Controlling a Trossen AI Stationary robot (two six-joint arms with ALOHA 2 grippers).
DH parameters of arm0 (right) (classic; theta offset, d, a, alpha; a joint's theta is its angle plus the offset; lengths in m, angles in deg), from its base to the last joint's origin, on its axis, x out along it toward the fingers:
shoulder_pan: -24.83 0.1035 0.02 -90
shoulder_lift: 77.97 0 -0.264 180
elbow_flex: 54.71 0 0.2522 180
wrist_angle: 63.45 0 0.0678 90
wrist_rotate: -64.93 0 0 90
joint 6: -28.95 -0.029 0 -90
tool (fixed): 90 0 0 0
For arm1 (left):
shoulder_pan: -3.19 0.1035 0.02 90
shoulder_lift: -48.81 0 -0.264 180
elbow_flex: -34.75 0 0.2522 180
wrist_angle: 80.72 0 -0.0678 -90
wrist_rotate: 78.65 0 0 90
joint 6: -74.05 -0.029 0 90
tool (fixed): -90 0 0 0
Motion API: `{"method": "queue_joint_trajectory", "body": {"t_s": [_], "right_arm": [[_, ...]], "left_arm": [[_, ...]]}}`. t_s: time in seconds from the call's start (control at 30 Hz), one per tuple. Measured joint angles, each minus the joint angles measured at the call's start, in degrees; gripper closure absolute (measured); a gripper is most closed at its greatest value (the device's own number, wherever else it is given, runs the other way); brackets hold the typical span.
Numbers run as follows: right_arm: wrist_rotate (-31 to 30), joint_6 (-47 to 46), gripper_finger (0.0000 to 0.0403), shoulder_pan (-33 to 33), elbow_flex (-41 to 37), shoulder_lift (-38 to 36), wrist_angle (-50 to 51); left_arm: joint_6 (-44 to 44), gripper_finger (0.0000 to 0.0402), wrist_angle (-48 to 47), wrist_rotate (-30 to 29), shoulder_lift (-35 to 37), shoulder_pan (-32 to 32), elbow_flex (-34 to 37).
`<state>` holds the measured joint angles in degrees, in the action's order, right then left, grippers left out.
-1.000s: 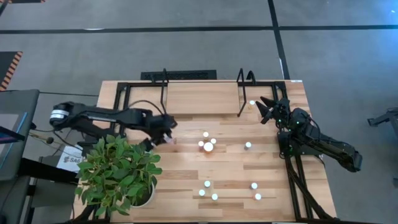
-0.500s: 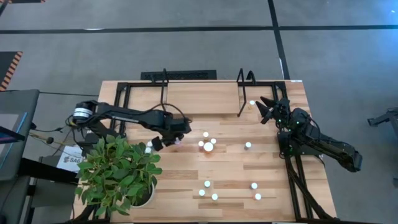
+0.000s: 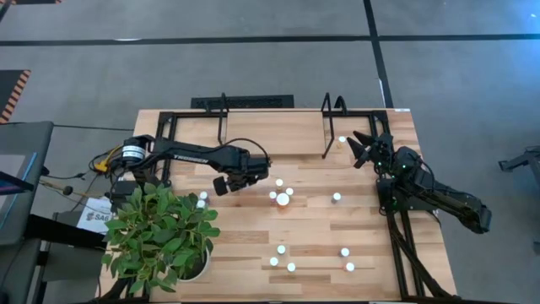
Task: Pick and place medicine bottles onto shelf by color
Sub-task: Put the pink pill bottle on the shelf
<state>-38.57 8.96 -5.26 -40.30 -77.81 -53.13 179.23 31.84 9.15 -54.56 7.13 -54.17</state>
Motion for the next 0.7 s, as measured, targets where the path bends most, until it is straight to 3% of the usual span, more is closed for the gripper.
{"method": "queue_joint_trajectory", "body": {"t_s": [0.13, 0.7], "right_arm": [[0.0, -0.02, 0.0154, 0.0, 0.0, -0.01, -0.02], [0.0, -0.02, 0.0154, 0.0, 0.0, 0.0, 0.0]], "left_arm": [[-0.02, 0.0288, 2.04, -3.68, 0.0, 0.45, 0.0], [-3.26, 0.0287, 4.76, -0.57, -1.84, 2.59, 0.02]]}}
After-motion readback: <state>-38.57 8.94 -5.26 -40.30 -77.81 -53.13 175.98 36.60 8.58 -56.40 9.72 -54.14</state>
